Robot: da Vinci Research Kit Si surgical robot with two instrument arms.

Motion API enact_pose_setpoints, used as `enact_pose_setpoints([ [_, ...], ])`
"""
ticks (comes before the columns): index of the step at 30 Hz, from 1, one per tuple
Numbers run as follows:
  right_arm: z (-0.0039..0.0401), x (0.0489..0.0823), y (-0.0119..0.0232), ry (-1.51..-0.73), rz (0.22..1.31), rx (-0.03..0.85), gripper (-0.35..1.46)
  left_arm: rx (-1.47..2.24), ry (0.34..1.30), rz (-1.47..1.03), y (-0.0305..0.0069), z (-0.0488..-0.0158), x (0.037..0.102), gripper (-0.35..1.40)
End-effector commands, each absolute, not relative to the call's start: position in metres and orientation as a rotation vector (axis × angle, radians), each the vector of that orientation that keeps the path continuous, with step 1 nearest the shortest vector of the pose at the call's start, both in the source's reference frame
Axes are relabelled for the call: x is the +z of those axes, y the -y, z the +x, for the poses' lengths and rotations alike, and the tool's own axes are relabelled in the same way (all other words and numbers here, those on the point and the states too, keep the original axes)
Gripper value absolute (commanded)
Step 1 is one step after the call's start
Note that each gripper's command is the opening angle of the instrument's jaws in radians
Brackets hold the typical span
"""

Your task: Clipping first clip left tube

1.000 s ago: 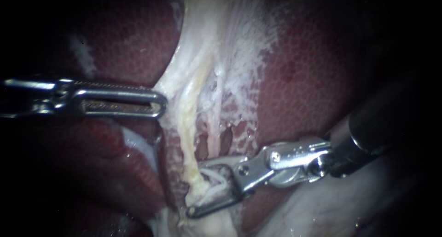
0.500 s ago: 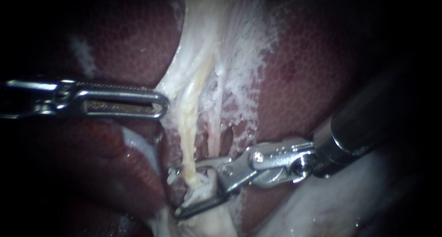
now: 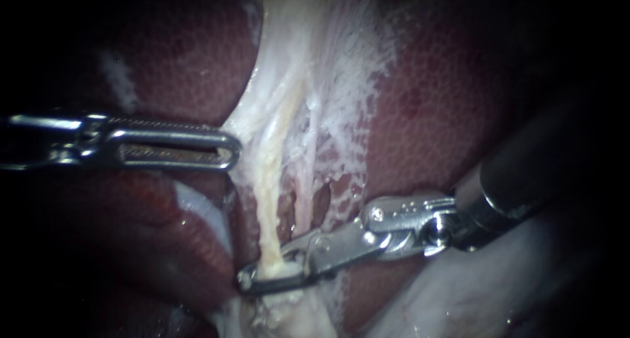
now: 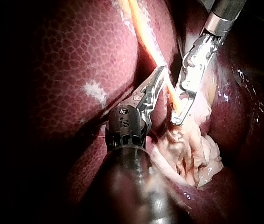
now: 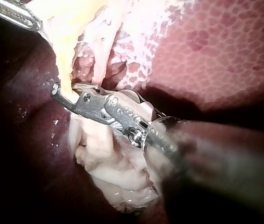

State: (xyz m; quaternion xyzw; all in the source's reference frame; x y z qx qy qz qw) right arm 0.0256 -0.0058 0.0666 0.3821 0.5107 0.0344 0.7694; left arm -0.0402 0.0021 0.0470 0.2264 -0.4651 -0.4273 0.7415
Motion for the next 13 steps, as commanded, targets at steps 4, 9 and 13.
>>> enact_pose_setpoints([
  [4, 0.0256, 0.0666, 0.0059, -1.106, 0.833, 0.079, -0.35, -0.937, 1.019, 0.496, -0.0021, -0.0402, 0.0470, -0.35],
  [9, 0.0256, 0.0666, 0.0059, -1.106, 0.833, 0.079, -0.35, -0.937, 1.019, 0.496, -0.0021, -0.0402, 0.0470, -0.35],
  [13, 0.0256, 0.0666, 0.0059, -1.106, 0.833, 0.079, -0.34, -0.937, 1.019, 0.496, -0.0021, -0.0402, 0.0470, -0.35],
])
